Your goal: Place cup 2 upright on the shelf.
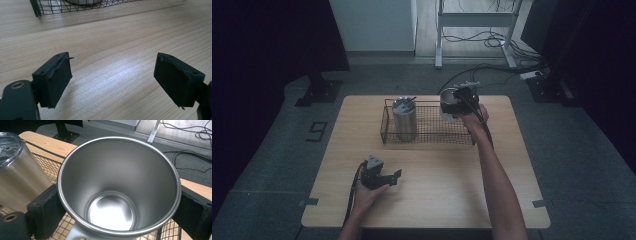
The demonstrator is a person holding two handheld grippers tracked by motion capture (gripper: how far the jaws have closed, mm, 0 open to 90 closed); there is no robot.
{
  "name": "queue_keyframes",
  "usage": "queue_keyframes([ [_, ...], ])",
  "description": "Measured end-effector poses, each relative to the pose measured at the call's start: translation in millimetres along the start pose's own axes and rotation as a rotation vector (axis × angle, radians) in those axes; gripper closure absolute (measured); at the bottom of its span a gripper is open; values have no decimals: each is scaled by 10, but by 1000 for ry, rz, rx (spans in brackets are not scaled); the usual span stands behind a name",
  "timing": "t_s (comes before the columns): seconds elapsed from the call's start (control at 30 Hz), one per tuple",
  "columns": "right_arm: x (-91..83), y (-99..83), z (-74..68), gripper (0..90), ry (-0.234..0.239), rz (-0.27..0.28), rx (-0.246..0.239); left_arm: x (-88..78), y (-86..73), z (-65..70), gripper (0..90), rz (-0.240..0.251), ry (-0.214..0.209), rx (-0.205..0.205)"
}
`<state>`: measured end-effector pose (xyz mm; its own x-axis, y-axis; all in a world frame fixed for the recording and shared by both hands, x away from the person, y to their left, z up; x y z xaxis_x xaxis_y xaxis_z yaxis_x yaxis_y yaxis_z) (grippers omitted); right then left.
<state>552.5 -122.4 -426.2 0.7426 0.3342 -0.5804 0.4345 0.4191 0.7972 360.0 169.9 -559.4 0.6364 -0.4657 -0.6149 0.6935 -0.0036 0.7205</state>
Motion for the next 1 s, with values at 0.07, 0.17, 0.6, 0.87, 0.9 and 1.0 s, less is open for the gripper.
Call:
queue_keyframes([
  [0.07, 22, 0, -7, 74, 5, -1, -2, -3, 1, -5, 146, 0, -2, -1],
  [0.17, 52, -11, -15, 74, 5, -4, -4, -3, 0, -8, 146, 0, -2, -2],
  [0.6, 207, -160, -11, 74, 13, -42, 11, 5, -6, -9, 146, -3, -1, -1],
  [0.87, 296, -232, -32, 73, 12, -83, -8, 12, -11, -14, 146, -4, 0, -2],
  [0.9, 308, -240, -35, 74, 12, -84, -10, 11, -11, -14, 146, -4, 1, -1],
  [1.0, 343, -276, -38, 73, 18, -86, -7, 8, -10, -15, 146, -3, 0, -1],
])
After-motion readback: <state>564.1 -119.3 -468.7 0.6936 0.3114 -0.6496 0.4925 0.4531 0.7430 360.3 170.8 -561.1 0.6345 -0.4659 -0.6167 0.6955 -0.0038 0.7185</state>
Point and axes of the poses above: each handheld gripper's, and its own axes: x roughly forward along the jaws, y roughly out of its top, z roughly to its right, the point moved 4 cm from there along x, roughly forward along the jaws, and after that the axes turned 13 degrees about -x, right-handed, at the moved point
